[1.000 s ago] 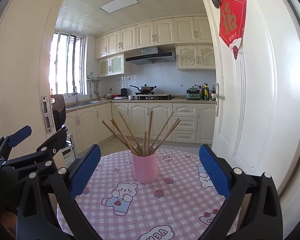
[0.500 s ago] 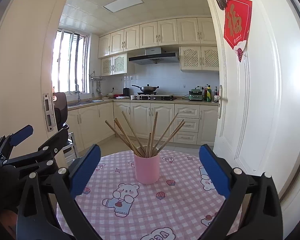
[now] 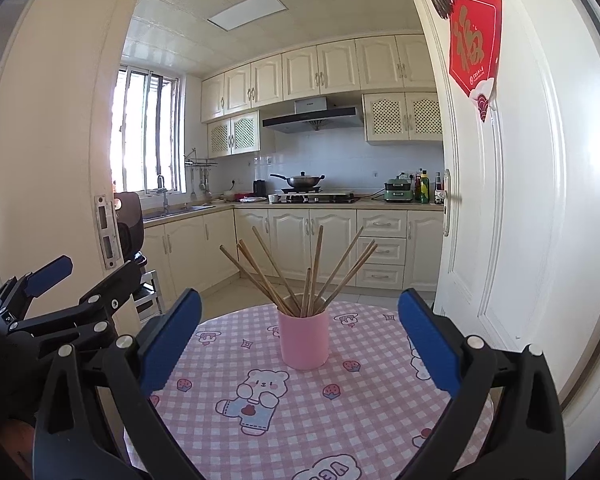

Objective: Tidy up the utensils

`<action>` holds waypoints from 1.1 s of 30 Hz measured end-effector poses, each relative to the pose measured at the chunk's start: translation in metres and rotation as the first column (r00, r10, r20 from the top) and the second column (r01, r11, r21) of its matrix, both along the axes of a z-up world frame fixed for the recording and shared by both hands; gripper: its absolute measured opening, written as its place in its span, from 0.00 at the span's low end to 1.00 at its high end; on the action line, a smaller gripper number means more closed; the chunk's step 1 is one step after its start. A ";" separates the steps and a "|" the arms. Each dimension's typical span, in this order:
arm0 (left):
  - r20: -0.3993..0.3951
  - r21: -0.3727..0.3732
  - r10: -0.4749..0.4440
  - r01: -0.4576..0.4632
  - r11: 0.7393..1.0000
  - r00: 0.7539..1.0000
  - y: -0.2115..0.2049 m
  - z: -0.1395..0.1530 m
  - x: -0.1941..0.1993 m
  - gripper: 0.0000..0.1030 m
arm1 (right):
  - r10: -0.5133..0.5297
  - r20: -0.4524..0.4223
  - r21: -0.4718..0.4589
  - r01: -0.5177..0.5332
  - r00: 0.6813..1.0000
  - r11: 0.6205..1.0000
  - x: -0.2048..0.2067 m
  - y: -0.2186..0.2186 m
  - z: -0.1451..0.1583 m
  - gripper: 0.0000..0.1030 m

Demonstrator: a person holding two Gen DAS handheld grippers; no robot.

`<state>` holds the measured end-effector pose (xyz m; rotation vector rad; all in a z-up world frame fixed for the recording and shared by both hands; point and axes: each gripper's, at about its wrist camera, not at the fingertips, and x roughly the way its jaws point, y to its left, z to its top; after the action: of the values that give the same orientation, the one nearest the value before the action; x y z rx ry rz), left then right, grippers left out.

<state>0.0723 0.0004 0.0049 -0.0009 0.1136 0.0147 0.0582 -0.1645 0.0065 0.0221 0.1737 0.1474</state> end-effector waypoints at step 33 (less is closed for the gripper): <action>0.012 0.006 0.017 -0.017 1.000 1.000 0.004 -0.001 -0.003 0.93 | 0.010 0.010 -0.010 -0.010 1.000 1.000 -0.003 0.007 0.002 0.92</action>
<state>0.0692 0.0042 0.0042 0.0042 0.1017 0.0316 0.0552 -0.1573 0.0085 0.0106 0.1642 0.1564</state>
